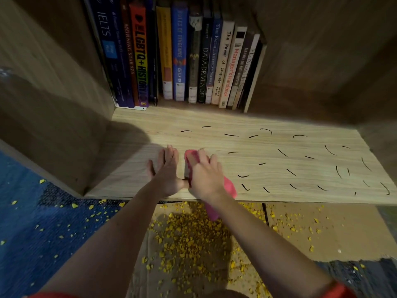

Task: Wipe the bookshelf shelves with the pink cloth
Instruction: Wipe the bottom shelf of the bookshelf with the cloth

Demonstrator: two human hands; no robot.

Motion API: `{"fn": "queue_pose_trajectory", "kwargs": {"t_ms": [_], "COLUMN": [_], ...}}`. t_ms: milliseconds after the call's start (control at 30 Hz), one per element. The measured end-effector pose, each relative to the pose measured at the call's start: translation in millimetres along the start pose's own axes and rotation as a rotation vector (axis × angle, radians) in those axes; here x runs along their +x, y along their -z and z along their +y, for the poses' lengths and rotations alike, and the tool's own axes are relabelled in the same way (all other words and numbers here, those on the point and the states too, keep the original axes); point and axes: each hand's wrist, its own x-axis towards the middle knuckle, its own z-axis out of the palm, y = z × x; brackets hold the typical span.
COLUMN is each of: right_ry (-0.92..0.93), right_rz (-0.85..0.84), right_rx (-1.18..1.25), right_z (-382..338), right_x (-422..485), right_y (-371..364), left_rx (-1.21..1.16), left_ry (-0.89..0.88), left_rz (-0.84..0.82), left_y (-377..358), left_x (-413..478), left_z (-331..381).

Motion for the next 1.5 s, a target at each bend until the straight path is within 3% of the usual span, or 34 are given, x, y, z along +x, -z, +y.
{"fn": "queue_pose_trajectory", "kwargs": {"t_ms": [67, 233, 467, 667, 833, 1033, 1233, 1400, 1500], "right_ry": [0.020, -0.267, 0.060, -0.226, 0.059, -0.256, 0.010, -0.275, -0.217], "right_rz": [0.036, -0.009, 0.043, 0.005, 0.017, -0.022, 0.013, -0.014, -0.021], "right_rx": [0.011, 0.051, -0.069, -0.017, -0.099, -0.054, -0.098, -0.012, -0.034], "right_z": [14, 44, 17, 17, 9, 35, 12, 37, 21], "right_x": [-3, 36, -2, 29, -2, 31, 4, 37, 23], "right_y": [-2, 10, -3, 7, 1, 10, 2, 9, 4], "left_rx": [-0.029, -0.069, -0.037, -0.039, -0.053, -0.071, -0.053, -0.068, -0.051], "left_ry": [-0.005, -0.022, -0.014, -0.012, -0.004, -0.013, -0.003, -0.013, -0.001], "left_rz": [0.006, 0.014, 0.005, -0.010, -0.009, -0.021, -0.020, -0.022, -0.026], "left_y": [0, 0, -1, -2, -1, -1, -1, 0, 0], "left_x": [-1, 0, 1, 2, 3, 2, 3, 1, 2], "left_z": [-1, -2, -2, -4, -2, -4, -2, -3, -1]}}
